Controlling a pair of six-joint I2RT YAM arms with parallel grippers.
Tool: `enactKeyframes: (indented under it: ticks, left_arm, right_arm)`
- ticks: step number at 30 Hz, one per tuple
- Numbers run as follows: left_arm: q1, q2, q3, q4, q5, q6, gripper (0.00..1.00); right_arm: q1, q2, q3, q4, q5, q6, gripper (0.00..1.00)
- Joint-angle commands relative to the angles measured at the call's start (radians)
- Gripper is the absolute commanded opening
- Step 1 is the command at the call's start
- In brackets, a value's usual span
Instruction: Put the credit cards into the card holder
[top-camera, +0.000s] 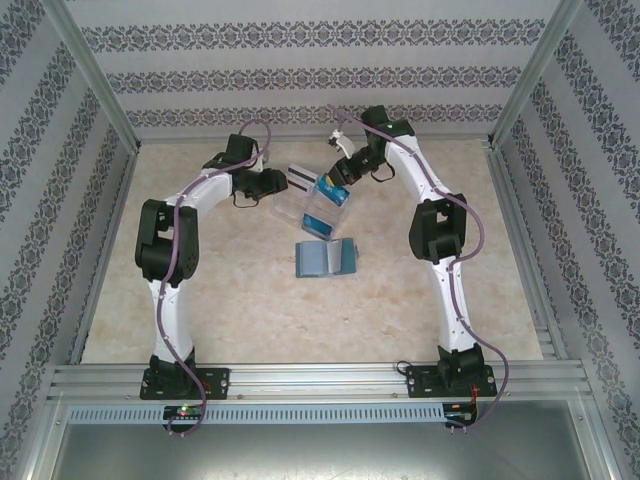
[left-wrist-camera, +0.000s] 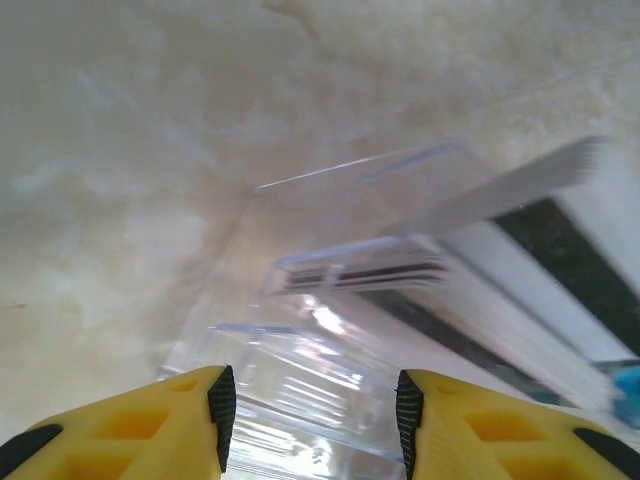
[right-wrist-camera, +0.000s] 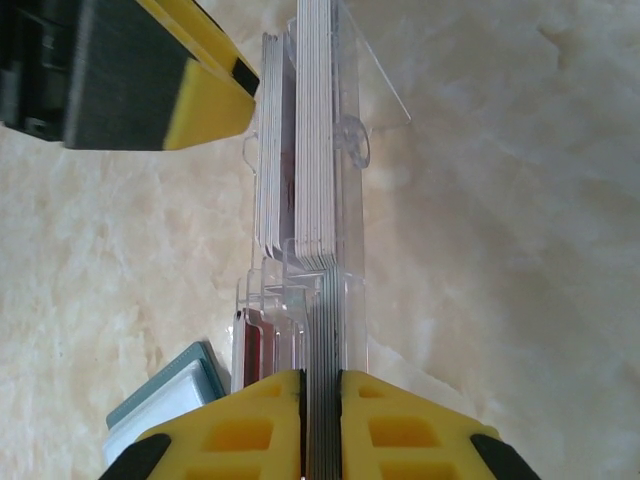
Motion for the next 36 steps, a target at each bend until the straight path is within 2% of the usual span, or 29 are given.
enactKeyframes:
  ticks: [1,3,5,9,15,20,36]
  left_arm:
    - [-0.028,-0.072,-0.009,0.1,0.019,0.045,0.48]
    - [-0.027,-0.075,0.006,0.112,0.068,0.077,0.49]
    - [-0.026,-0.046,0.079,0.052,0.121,0.106,0.49]
    - [-0.024,0.011,0.16,0.021,0.188,0.039,0.49]
    - [-0.022,0.066,0.221,0.003,0.172,0.004,0.49]
    - [-0.021,0.057,0.199,0.017,0.172,0.001,0.49]
    - [-0.021,0.053,0.179,0.035,0.188,-0.011,0.49]
  right_arm:
    - [0.031,-0.051,-0.077,0.039,0.087,-0.005,0.15]
    - [0.041,-0.076,-0.125,0.092,0.114,-0.004,0.15]
    - [0.049,-0.101,-0.176,0.152,0.15,0.0,0.14]
    - [0.055,-0.165,-0.301,0.305,0.174,0.035,0.21]
    - [0.064,-0.161,-0.285,0.311,0.215,0.038,0.3]
    - [0.069,-0.181,-0.318,0.371,0.271,0.061,0.36]
    - [0.068,-0.244,-0.348,0.434,0.305,0.091,0.4]
